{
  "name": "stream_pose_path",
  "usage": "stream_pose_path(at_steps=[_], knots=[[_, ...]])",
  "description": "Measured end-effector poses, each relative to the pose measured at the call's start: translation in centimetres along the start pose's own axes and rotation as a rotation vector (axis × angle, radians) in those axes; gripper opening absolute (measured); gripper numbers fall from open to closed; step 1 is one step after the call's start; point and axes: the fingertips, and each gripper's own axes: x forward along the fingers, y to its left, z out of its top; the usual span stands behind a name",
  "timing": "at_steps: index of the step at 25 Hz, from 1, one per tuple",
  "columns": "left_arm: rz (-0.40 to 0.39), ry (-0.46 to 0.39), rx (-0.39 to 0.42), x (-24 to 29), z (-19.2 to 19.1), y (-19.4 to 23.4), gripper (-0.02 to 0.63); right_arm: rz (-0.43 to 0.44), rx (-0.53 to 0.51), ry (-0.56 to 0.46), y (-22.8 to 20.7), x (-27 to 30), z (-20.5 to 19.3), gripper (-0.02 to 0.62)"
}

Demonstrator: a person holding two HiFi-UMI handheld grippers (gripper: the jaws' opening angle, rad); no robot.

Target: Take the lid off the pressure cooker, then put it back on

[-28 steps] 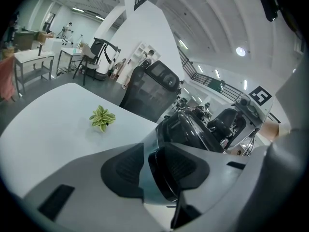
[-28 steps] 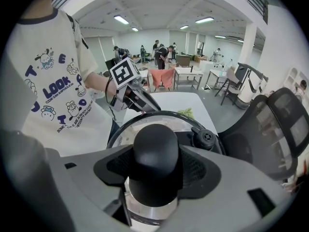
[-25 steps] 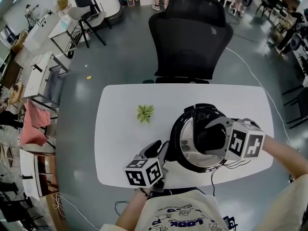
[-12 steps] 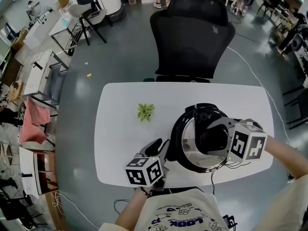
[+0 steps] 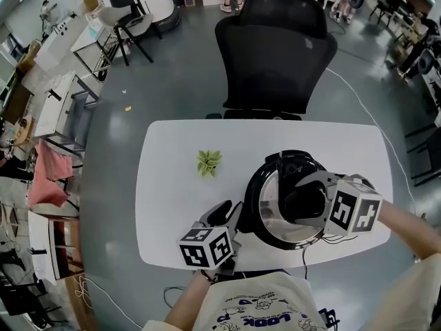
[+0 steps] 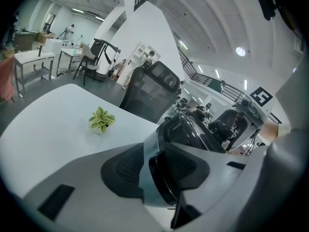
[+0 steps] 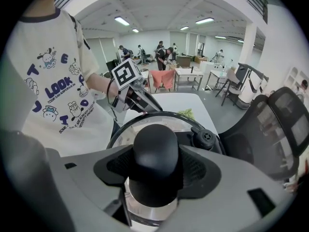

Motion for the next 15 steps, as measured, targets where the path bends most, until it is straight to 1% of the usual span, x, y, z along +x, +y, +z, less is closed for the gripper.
stream_pose_path(at_steps=[3, 15], knots=[[0.002, -0.002, -0.002, 0.01, -0.10, 0.21, 0.149, 0.009, 0.024, -0.012, -0.04, 0.41, 0.21, 0.296], [-0.002, -0.007, -0.001, 0.20, 0.09, 0.33, 0.147, 0.006, 0.001, -0.007, 0.26, 0.54, 0.16, 0.296]])
